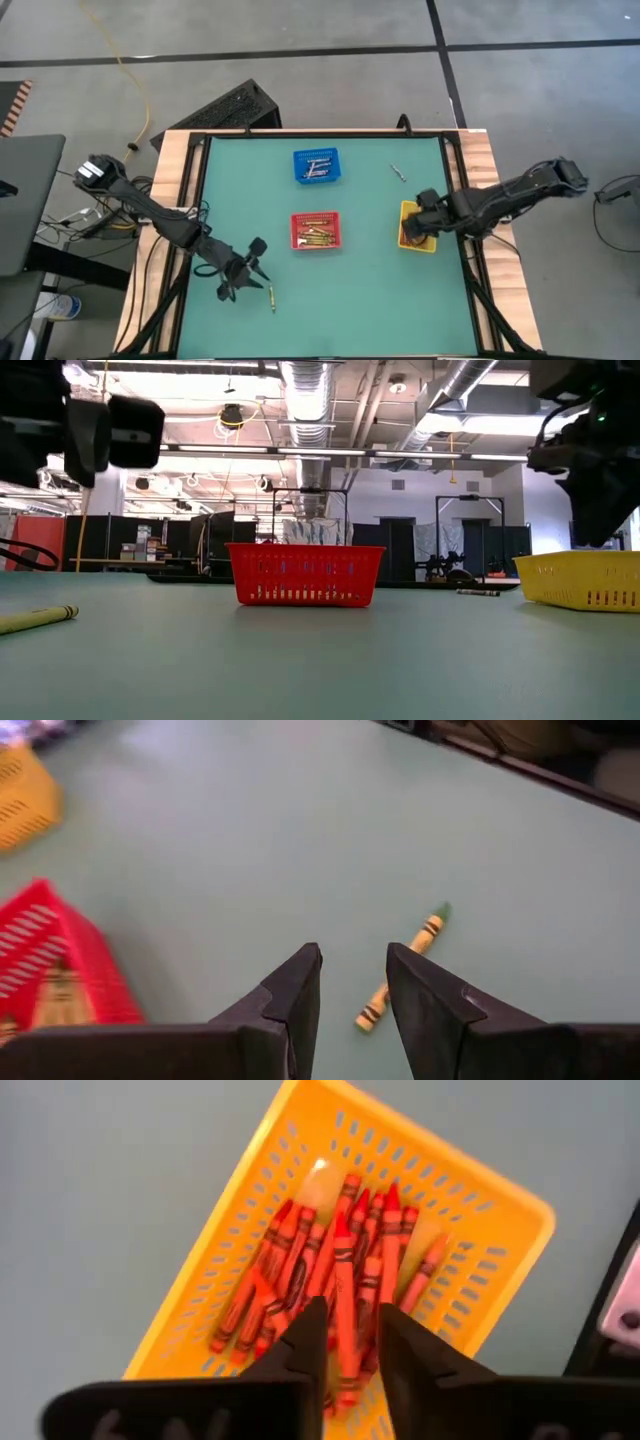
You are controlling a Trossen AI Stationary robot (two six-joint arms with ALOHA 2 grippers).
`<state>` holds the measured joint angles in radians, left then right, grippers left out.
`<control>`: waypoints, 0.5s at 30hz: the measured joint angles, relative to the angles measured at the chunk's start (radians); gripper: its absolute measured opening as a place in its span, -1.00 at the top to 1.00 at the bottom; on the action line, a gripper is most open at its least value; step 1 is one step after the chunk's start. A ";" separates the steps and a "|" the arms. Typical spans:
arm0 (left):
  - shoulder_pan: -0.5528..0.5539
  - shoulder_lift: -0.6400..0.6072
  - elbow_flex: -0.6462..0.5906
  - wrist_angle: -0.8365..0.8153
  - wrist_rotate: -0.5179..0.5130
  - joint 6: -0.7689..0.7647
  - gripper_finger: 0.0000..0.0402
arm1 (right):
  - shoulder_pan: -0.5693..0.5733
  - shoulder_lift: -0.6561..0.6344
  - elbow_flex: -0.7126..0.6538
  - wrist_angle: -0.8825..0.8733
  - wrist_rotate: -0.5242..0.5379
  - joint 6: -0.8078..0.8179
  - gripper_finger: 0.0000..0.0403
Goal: Sort crayons
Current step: Put the orange crayon into the yellow bin, then put the green crayon into the red bin
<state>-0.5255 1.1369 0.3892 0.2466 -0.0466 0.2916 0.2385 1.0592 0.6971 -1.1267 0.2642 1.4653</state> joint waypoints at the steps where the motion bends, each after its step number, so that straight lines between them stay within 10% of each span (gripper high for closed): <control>1: 0.009 0.019 0.006 -0.001 0.026 -0.001 0.47 | -0.017 0.000 0.000 0.001 0.000 -0.030 0.54; 15: 0.056 0.429 0.303 -0.220 0.205 0.087 0.47 | -0.058 0.000 0.041 0.007 -0.005 -0.217 0.13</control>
<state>-0.4699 1.5658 0.6923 0.0266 0.1589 0.3788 0.1809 1.0588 0.7384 -1.1202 0.2594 1.2482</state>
